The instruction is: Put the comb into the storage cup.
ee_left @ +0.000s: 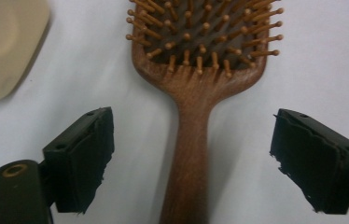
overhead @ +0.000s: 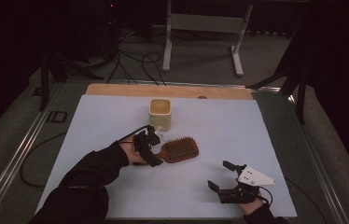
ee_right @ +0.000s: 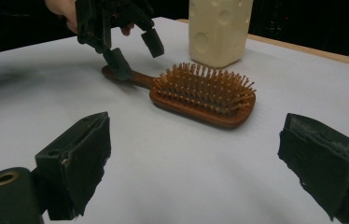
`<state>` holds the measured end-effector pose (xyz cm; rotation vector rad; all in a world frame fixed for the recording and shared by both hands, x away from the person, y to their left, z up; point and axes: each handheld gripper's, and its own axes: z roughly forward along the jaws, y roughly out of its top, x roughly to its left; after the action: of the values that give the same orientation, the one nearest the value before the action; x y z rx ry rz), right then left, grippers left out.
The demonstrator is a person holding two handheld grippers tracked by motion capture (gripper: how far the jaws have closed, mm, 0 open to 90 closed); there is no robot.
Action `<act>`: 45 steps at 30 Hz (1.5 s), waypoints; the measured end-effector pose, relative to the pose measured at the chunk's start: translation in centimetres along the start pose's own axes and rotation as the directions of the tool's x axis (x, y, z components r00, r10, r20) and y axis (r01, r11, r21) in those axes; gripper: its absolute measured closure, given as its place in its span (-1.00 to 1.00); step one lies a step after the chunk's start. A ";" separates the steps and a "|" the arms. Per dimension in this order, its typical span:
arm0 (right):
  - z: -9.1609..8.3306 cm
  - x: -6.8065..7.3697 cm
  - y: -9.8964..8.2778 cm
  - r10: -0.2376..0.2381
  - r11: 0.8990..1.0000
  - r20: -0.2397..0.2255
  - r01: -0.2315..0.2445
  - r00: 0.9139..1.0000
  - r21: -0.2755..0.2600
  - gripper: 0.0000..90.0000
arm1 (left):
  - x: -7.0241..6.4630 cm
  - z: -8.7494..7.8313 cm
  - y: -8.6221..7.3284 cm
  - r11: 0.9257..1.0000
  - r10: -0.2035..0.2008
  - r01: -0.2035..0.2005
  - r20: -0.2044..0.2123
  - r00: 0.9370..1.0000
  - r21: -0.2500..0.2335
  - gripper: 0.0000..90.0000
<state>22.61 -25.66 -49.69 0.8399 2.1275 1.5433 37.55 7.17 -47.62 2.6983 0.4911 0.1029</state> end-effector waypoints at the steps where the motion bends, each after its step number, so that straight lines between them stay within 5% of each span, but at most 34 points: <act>1: 0.0 0.0 0.0 0.000 1.000 0.001 0.000 1.000 0.001 -0.80 | 0.0 0.1 0.0 1.000 0.000 0.000 -0.004 1.000 0.008 -0.64; 8: 0.0 0.0 0.0 -0.001 1.000 -0.002 0.001 1.000 0.001 -0.80 | 0.4 0.4 0.4 0.999 -0.015 0.013 0.035 0.999 0.046 -0.34; 34: -0.1 0.0 0.0 0.003 1.000 -0.010 -0.003 1.000 -0.003 -0.80 | 0.7 2.1 1.7 0.987 -0.024 0.016 0.053 0.998 0.157 0.30; 45: -0.1 0.0 0.0 0.004 1.000 -0.011 -0.004 1.000 -0.001 -0.80 | 0.4 2.4 2.8 0.969 0.013 -0.020 0.028 1.000 0.245 0.45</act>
<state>22.60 -25.71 -49.66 0.8372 2.1340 1.5542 39.18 4.05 -48.74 2.9417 0.5028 0.0113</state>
